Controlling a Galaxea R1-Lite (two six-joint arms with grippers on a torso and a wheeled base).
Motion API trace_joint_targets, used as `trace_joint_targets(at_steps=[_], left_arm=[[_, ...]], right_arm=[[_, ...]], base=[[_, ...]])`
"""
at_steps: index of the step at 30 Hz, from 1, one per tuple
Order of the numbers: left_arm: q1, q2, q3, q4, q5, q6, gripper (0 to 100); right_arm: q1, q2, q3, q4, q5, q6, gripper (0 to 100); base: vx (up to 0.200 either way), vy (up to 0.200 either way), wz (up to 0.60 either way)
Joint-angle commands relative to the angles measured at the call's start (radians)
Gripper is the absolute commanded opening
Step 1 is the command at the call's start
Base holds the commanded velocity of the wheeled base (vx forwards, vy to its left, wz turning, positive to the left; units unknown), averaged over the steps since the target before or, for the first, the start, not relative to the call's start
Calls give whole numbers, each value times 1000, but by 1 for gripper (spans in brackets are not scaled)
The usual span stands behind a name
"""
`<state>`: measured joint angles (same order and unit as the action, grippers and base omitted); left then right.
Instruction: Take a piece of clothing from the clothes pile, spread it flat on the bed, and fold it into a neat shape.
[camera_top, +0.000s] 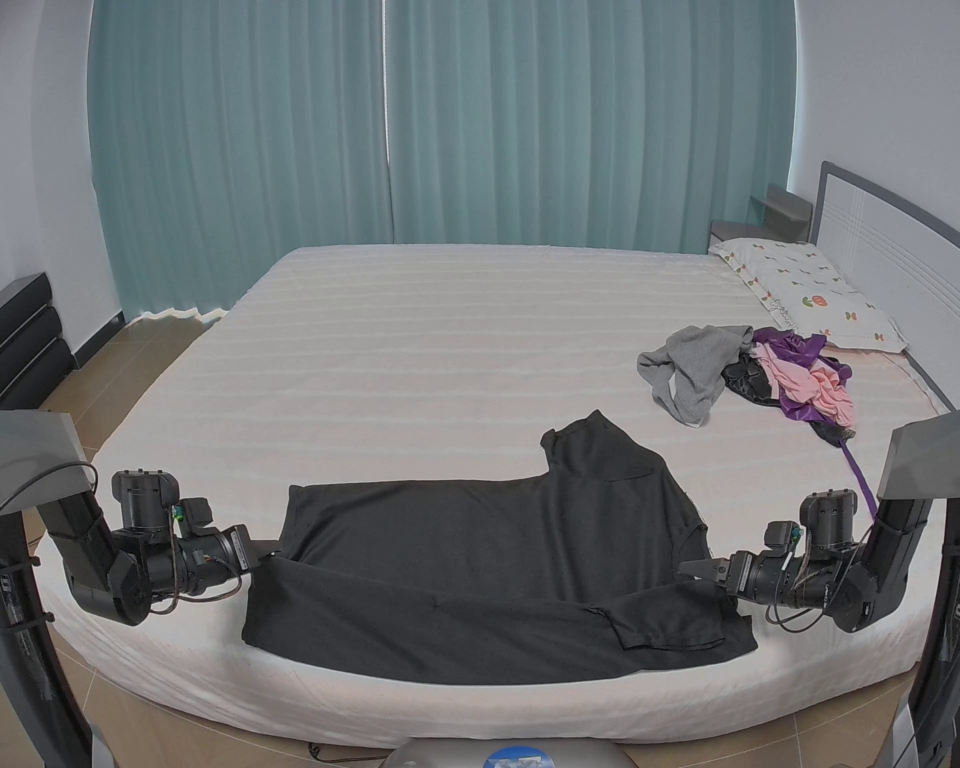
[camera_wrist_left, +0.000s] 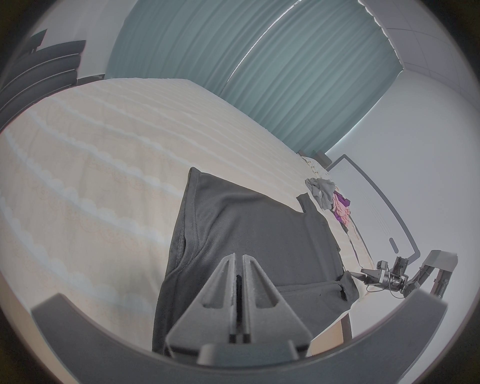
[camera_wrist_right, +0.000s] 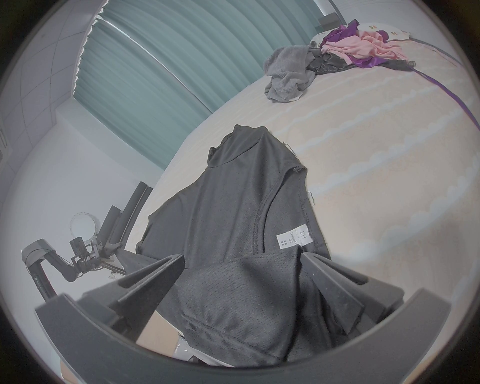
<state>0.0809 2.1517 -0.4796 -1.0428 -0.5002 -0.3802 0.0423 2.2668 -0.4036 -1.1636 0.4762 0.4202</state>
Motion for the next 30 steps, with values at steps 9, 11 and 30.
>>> trace_joint_targets(at_steps=[9, 11, 30], left_arm=[[-3, -1, 4, 0, -1, 1, 0], [-1, -1, 4, 0, -1, 1, 0], [-3, -59, 55, 0, -1, 0, 0]], right_arm=[[-13, 88, -1, -57, 27, -24, 100], [-15, 96, 0, -57, 32, -41, 100], [-68, 34, 146, -246, 78, -83, 0]], base=[[0, 0, 0], [0, 0, 0], [0, 0, 0]])
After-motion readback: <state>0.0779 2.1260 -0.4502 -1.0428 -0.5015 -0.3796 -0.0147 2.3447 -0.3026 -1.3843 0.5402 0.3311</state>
